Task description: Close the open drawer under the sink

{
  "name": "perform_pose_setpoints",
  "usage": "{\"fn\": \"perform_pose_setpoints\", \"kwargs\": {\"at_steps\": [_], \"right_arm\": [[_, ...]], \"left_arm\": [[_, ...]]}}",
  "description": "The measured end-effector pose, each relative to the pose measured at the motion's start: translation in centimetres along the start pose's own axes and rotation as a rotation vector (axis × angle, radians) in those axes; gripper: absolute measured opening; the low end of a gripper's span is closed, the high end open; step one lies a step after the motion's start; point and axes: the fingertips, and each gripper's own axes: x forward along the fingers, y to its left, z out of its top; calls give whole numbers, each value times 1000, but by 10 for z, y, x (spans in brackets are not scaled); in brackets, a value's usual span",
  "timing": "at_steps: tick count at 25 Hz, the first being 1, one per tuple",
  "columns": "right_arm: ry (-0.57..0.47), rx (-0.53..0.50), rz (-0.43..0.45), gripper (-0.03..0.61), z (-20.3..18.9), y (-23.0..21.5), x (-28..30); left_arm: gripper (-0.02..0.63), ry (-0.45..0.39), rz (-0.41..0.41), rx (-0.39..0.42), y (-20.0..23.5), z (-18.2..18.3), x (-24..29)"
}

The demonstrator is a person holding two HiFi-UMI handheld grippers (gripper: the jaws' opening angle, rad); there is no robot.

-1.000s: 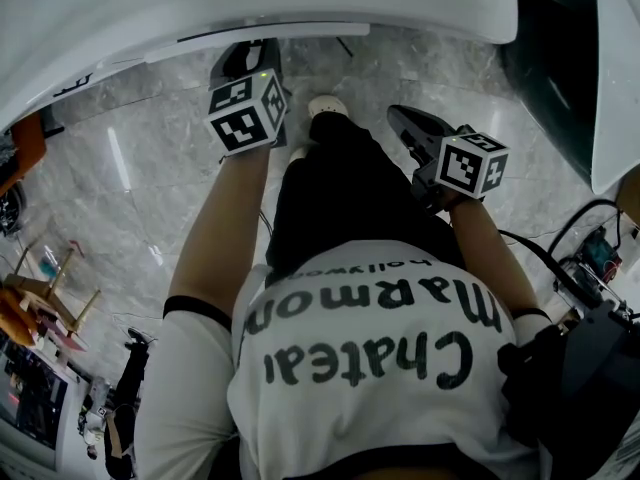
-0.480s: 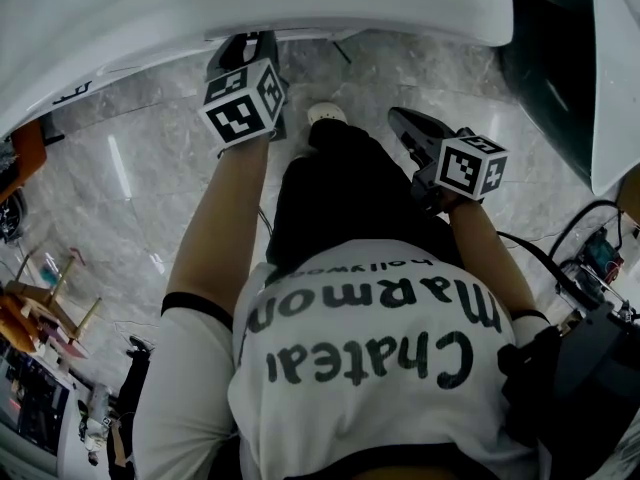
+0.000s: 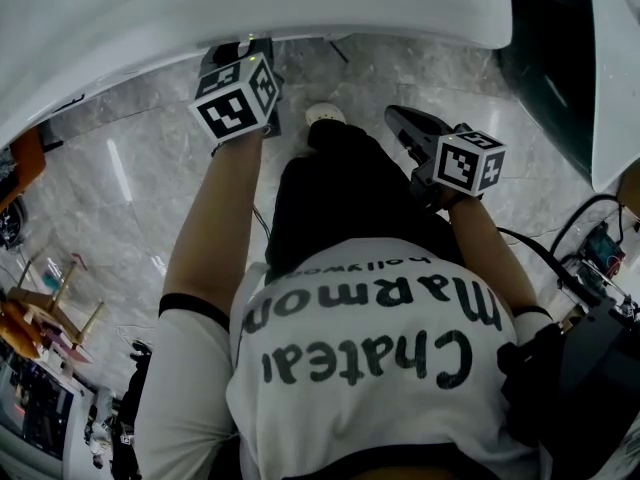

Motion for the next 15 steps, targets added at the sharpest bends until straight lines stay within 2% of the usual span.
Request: {"fn": "perform_pose_setpoints", "kwargs": {"at_steps": [12, 15], "right_arm": [[-6, -1, -8, 12, 9, -1, 2], [-15, 6, -11, 12, 10, 4, 0]], "left_arm": [[147, -20, -13, -14, 1, 1, 6], [150, -13, -46, -16, 1, 1, 4]]}}
